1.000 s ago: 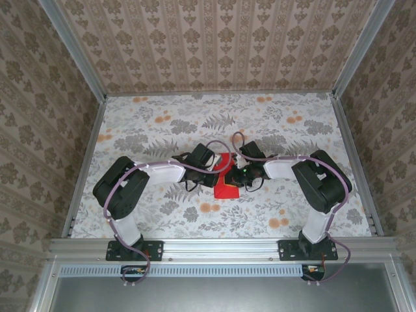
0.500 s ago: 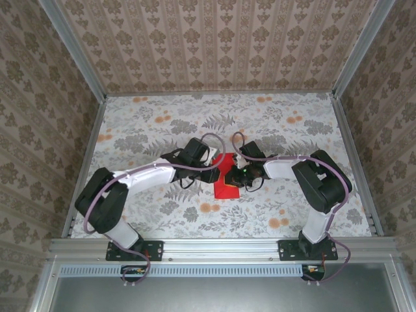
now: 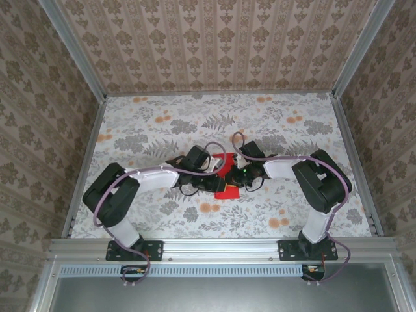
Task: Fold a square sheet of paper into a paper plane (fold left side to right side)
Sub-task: Fold the triangle a second time at the center of the table.
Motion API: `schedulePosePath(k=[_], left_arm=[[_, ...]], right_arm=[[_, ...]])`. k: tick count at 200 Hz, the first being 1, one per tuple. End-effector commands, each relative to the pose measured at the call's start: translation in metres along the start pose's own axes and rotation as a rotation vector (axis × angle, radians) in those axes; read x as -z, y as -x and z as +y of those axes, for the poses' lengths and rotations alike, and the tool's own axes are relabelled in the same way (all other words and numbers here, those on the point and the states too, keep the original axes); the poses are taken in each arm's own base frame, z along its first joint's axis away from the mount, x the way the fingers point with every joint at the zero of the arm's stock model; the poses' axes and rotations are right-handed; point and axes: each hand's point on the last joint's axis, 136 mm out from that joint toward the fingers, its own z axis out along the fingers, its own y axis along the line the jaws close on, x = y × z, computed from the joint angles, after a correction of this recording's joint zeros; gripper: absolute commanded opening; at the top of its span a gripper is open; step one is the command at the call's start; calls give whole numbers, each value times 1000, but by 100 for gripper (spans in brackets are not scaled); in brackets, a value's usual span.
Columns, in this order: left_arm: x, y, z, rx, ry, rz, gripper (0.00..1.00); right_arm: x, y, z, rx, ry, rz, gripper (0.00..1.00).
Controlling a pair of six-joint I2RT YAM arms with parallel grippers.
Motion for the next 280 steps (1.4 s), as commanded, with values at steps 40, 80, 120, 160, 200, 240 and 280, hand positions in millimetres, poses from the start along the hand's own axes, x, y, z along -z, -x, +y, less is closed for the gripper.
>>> schedulePosePath(k=[40, 80, 120, 160, 200, 240, 280], left_arm=[[-10, -6, 9, 27, 47, 60, 25], [-12, -14, 21, 38, 100, 85, 25], [-14, -19, 31, 47, 139, 101, 24], [-14, -21, 36, 51, 164, 106, 23], [-12, -31, 45, 56, 203, 125, 20], [-17, -38, 48, 44, 226, 145, 18], [-18, -40, 50, 38, 238, 150, 17]], right_arm=[[-5, -20, -31, -50, -123, 68, 11], [-5, -21, -33, -47, -132, 74, 11], [-5, -22, -33, -47, -136, 78, 11], [-5, -22, -34, -44, -143, 79, 11], [-3, -19, -27, -22, -113, 65, 10], [16, -5, 8, 71, -20, 11, 7], [24, -16, 17, 109, -7, 48, 6]])
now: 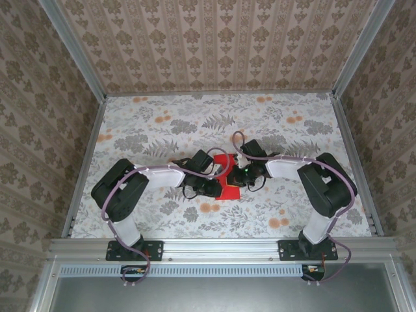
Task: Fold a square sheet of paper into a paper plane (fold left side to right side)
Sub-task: Fold the triangle a second time at the center of the table.
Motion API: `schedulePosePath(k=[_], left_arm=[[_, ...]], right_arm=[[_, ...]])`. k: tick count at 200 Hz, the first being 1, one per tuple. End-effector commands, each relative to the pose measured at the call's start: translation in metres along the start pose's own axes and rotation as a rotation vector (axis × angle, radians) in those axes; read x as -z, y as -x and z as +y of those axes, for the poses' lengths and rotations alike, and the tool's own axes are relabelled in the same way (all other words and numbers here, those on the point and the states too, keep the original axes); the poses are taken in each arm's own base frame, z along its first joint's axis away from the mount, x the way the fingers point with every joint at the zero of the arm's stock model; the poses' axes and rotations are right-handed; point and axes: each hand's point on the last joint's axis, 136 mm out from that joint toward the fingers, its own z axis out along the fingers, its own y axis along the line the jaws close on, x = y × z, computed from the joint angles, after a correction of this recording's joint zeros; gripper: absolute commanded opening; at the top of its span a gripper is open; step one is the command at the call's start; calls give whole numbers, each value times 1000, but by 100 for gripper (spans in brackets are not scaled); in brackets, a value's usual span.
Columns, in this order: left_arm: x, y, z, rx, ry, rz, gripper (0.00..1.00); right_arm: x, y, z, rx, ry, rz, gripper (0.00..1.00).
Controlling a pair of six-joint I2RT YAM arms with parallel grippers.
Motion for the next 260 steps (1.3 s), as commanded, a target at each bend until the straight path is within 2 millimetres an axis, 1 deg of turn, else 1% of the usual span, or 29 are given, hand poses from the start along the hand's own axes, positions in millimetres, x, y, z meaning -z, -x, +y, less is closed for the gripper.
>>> schedulePosePath(k=[1, 44, 88, 190, 260], left_arm=[[-9, -20, 16, 1, 73, 73, 17], [-8, -20, 16, -3, 83, 74, 17], [-9, -21, 16, -9, 92, 78, 17], [-9, -21, 18, -13, 112, 83, 16], [-10, -22, 19, -13, 119, 90, 16]], right_arm=[[8, -9, 11, 43, 10, 33, 6], [-5, -13, 19, 61, 23, 68, 6], [-13, -12, 19, 64, 12, 79, 6], [-21, -21, -7, 43, -87, 129, 6], [-14, -15, -23, 57, -156, 133, 6]])
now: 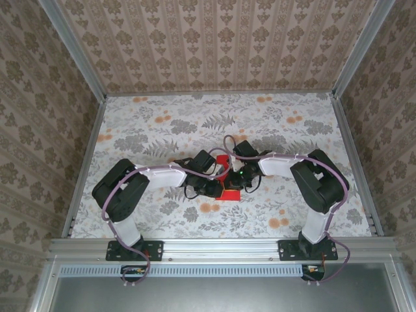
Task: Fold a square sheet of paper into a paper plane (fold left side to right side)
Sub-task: Fold the triangle a second time at the center of the table.
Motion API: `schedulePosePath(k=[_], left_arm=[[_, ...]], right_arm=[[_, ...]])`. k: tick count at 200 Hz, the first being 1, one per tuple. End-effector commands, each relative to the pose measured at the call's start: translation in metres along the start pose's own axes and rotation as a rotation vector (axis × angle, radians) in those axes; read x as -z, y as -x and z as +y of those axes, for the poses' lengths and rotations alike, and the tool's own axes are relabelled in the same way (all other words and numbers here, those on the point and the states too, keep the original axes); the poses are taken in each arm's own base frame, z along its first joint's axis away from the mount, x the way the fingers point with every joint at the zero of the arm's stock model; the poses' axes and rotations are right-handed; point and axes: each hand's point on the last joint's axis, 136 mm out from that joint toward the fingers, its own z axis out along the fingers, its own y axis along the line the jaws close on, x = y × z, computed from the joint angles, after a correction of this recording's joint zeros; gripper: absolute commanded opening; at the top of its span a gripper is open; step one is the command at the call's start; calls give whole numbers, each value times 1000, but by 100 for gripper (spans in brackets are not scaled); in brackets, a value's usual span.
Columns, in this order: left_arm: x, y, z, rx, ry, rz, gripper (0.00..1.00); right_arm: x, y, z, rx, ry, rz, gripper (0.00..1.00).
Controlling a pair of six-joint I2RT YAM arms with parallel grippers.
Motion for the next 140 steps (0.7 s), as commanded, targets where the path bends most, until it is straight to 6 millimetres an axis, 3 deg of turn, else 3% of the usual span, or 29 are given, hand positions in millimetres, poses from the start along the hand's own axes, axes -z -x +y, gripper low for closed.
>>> schedulePosePath(k=[1, 140], left_arm=[[-10, -22, 19, 12, 79, 85, 16], [-12, -24, 21, 10, 85, 95, 16]], right_arm=[[0, -2, -21, -10, -87, 25, 6], [23, 17, -50, -46, -135, 4, 6]])
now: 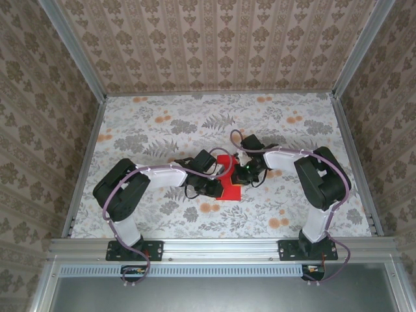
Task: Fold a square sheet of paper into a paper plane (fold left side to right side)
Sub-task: Fold the triangle a second time at the center of the table.
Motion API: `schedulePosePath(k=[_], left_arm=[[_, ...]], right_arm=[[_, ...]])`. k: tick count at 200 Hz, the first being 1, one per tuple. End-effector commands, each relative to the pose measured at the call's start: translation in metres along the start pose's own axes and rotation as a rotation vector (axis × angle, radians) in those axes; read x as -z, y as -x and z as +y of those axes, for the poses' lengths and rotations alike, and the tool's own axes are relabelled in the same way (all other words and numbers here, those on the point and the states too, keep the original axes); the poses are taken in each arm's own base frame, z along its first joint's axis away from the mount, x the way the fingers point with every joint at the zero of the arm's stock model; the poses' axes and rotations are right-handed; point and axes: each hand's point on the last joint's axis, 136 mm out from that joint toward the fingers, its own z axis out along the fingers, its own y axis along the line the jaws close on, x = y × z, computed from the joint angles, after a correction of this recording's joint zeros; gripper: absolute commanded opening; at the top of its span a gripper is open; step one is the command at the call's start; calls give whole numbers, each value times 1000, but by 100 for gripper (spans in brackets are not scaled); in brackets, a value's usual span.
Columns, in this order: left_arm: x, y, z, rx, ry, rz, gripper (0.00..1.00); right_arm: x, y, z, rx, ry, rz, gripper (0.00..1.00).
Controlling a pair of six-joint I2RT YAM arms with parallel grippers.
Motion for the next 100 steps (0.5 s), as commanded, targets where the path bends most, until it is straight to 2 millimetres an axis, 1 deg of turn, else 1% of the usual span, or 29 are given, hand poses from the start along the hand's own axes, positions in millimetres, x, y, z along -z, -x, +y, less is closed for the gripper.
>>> schedulePosePath(k=[1, 50, 100], left_arm=[[-11, -25, 21, 11, 85, 91, 16], [-11, -25, 21, 8, 86, 91, 15], [-10, -24, 19, 4, 86, 88, 16]], right_arm=[[2, 1, -21, -15, -76, 18, 7], [7, 5, -40, -50, -89, 18, 7], [15, 12, -51, -74, -89, 4, 7]])
